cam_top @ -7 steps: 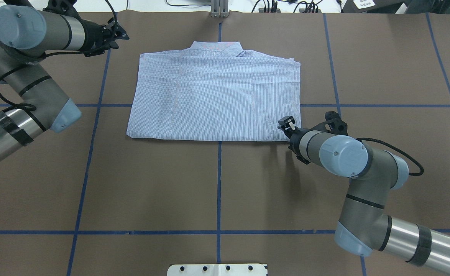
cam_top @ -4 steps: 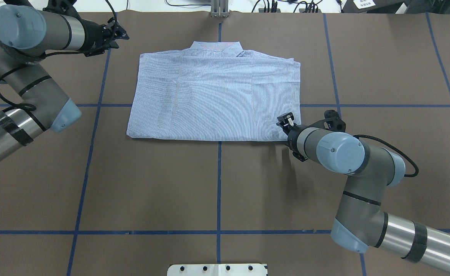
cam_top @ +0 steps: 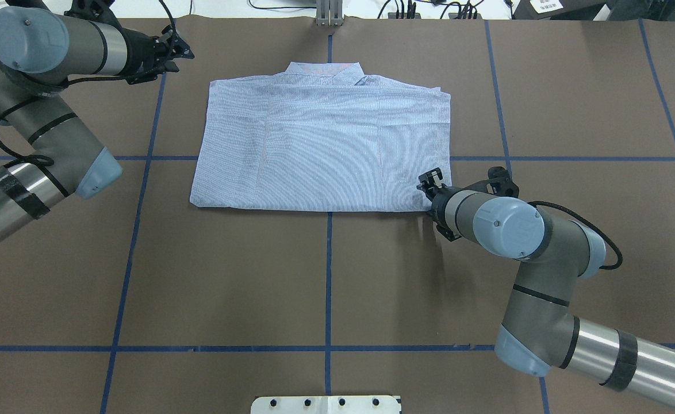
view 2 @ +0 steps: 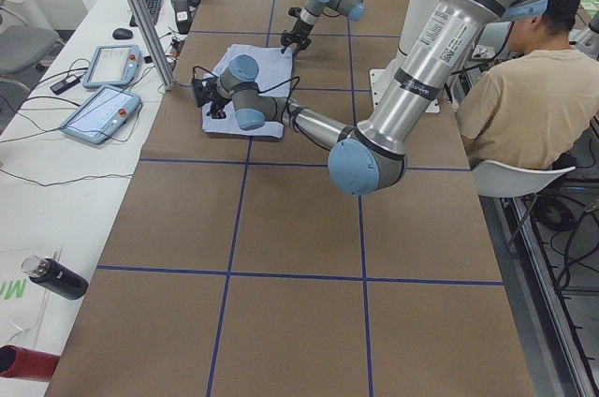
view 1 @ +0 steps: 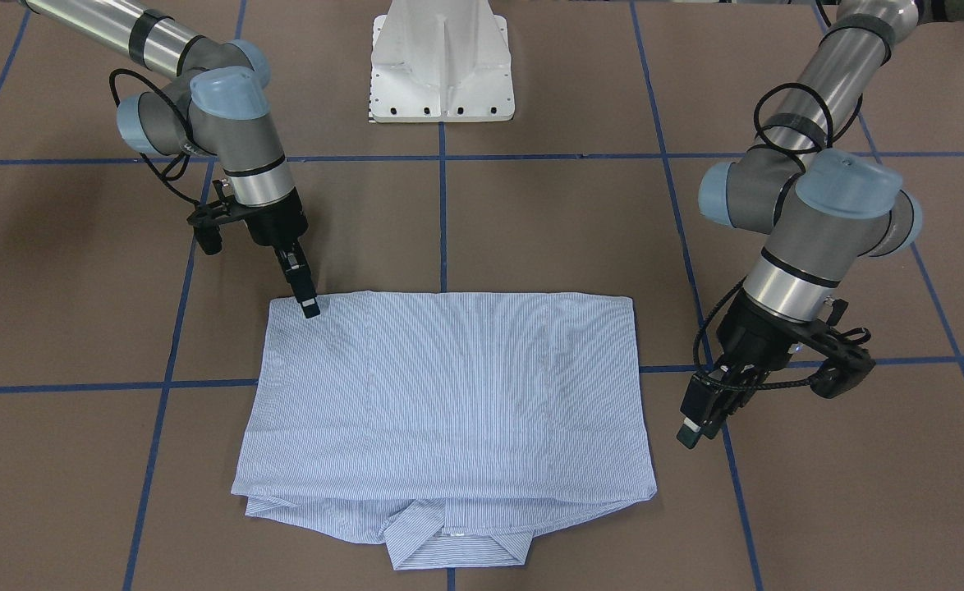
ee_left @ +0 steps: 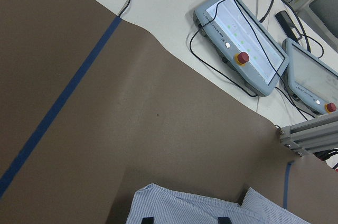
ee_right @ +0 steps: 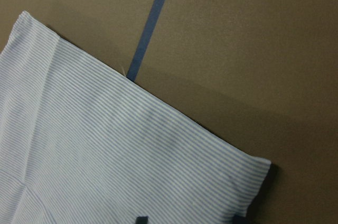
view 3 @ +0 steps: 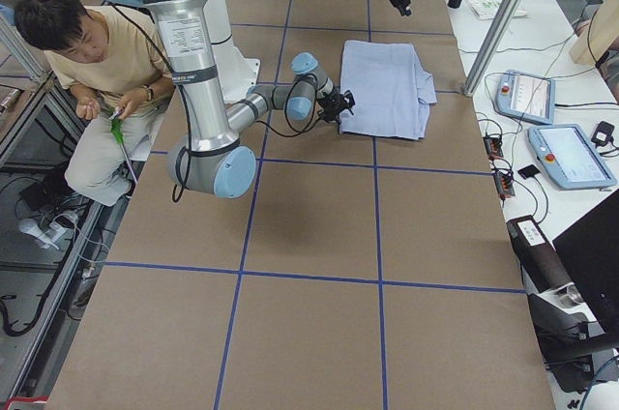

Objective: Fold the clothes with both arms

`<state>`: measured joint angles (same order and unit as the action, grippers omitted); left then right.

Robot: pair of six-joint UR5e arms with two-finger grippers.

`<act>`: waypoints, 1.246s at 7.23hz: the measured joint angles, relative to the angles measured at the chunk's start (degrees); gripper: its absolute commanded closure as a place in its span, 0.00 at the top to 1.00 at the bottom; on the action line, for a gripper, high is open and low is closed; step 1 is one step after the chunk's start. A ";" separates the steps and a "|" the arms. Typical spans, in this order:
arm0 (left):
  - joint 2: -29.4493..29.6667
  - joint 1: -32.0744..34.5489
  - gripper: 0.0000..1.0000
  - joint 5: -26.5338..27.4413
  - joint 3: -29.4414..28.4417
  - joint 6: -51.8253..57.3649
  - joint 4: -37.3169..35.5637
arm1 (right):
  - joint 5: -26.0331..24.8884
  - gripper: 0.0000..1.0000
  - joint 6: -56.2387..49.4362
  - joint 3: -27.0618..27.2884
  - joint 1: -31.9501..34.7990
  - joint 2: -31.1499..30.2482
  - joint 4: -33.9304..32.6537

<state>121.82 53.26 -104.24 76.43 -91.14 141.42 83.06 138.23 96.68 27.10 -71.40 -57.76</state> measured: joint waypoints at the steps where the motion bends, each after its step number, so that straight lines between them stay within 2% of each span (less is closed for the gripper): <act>1: 0.00 0.00 0.50 0.00 0.02 0.02 0.00 | 0.00 0.00 -0.02 -0.04 0.14 -0.17 0.01; 5: -0.03 0.00 0.50 0.00 0.02 0.00 0.00 | 0.36 0.00 -0.63 0.91 0.29 -0.82 -0.02; 9: -0.07 0.00 0.50 -0.06 -0.24 0.09 0.00 | 0.53 0.00 -0.17 9.19 -1.65 -6.02 -0.37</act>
<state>121.75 53.26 -104.29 76.19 -91.06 141.42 83.58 138.06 105.87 25.45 -77.42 -58.14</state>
